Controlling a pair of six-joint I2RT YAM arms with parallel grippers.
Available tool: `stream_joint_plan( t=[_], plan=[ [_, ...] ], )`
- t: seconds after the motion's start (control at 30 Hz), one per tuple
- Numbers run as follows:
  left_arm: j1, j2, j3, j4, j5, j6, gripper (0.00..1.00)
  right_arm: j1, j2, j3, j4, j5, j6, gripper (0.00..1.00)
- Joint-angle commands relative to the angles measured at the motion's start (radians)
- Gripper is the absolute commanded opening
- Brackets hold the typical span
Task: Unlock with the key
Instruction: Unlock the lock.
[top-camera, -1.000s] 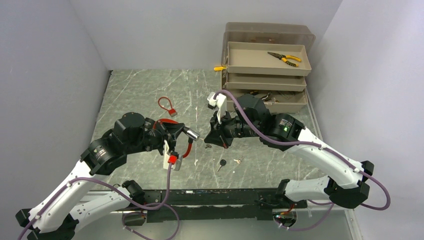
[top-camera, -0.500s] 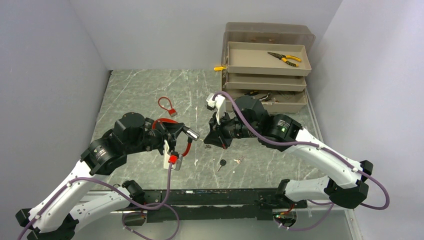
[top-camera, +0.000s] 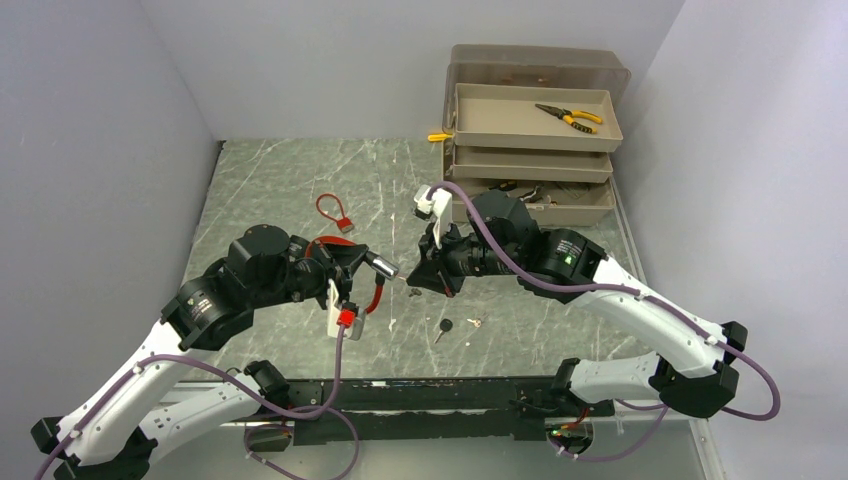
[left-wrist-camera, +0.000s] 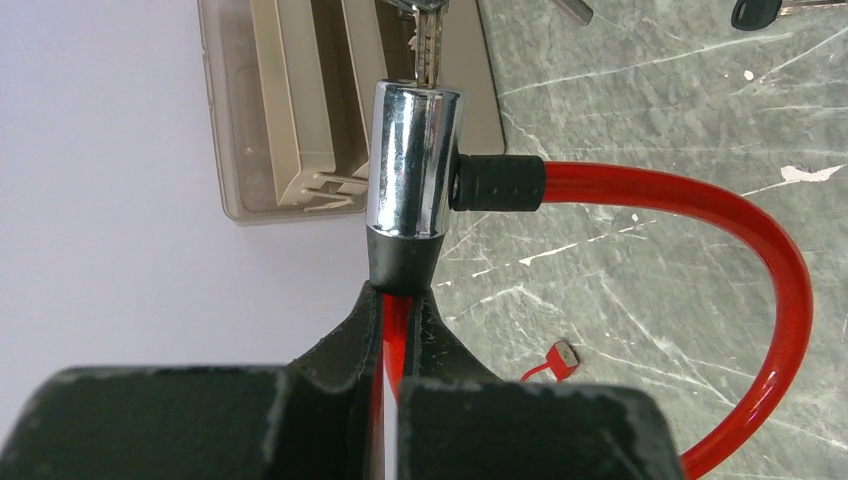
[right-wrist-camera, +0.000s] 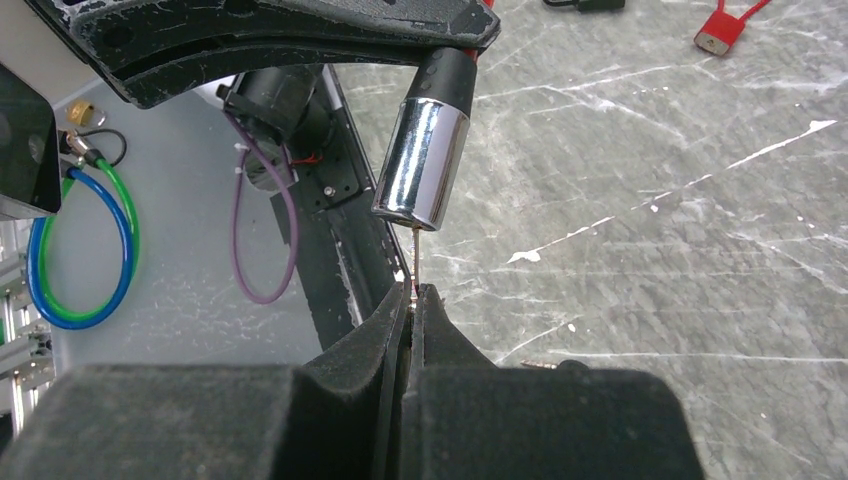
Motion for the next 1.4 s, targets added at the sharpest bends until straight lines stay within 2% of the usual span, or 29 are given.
stream_joint_plan(
  t=[0.0, 1.37],
  plan=[
    [-0.011, -0.005, 0.018, 0.075, 0.012, -0.004, 0.0, 0.004, -0.03, 0.0, 0.1, -0.02, 0.005, 0.0],
    [-0.011, -0.008, 0.014, 0.075, 0.017, -0.007, 0.0, 0.004, -0.051, -0.041, 0.092, -0.008, -0.014, 0.0]
  ],
)
